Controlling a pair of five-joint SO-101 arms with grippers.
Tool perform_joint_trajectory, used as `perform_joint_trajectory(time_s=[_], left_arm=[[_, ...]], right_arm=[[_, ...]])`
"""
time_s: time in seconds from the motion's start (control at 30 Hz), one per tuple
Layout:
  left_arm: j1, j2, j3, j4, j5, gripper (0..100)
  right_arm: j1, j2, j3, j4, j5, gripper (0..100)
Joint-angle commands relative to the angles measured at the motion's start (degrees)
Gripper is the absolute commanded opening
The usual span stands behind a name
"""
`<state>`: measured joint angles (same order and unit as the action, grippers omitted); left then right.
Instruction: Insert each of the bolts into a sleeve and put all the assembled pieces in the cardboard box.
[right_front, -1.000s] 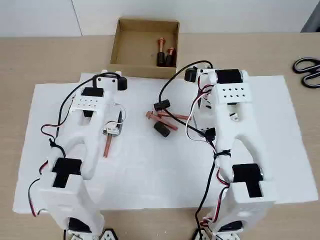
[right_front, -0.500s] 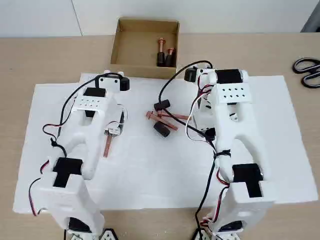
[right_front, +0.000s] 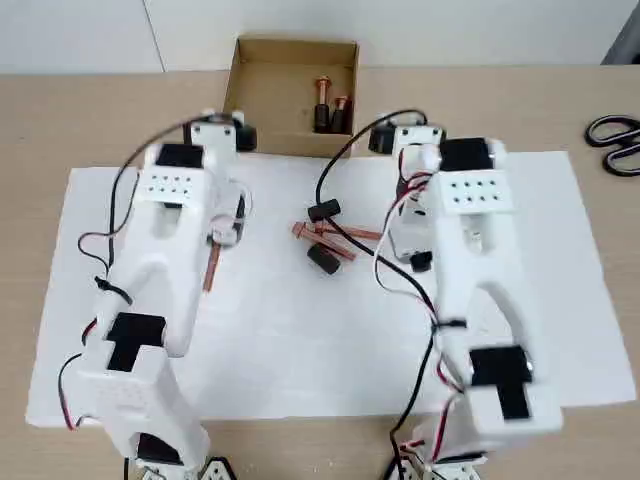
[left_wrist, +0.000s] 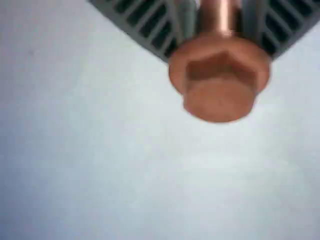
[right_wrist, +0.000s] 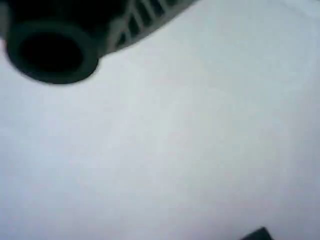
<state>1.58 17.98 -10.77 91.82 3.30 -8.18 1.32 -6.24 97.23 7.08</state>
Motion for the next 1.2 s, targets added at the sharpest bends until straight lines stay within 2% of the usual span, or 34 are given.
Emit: perform_joint_trajectory(time_s=[0.0, 0.17, 0.33, 0.43, 0.67, 0.87, 1.17], left_arm=[[-0.3, -0.8, -11.3, 7.3, -0.3, 1], [-0.4, -1.3, -16.9, 8.7, 0.2, 1], [0.1, -9.6, -16.3, 8.6, 0.7, 1], [1.9, -16.3, -16.4, 8.6, 3.9, 1], [2.9, -32.2, -8.0, 8.5, 4.0, 1], [3.1, -42.3, 2.1, 8.4, 4.1, 1], [3.2, -55.3, 13.7, 1.5, 4.1, 1]], right_arm=[[-0.3, -12.3, -2.8, 0.1, 0.6, 0.4], [-1.2, -24.7, -2.5, -0.6, 0.4, 0.4], [-1.1, -34.9, -1.9, 0.6, 0.4, 0.4], [-1.1, -40.4, 3.1, 0.7, 0.4, 0.4], [-1.1, -54.5, 18.9, 0.0, 0.3, 0.4], [-1.1, -66.2, 31.1, -6.9, 0.3, 0.4], [-1.5, -85.2, 52.3, -21.8, 0.1, 0.4]])
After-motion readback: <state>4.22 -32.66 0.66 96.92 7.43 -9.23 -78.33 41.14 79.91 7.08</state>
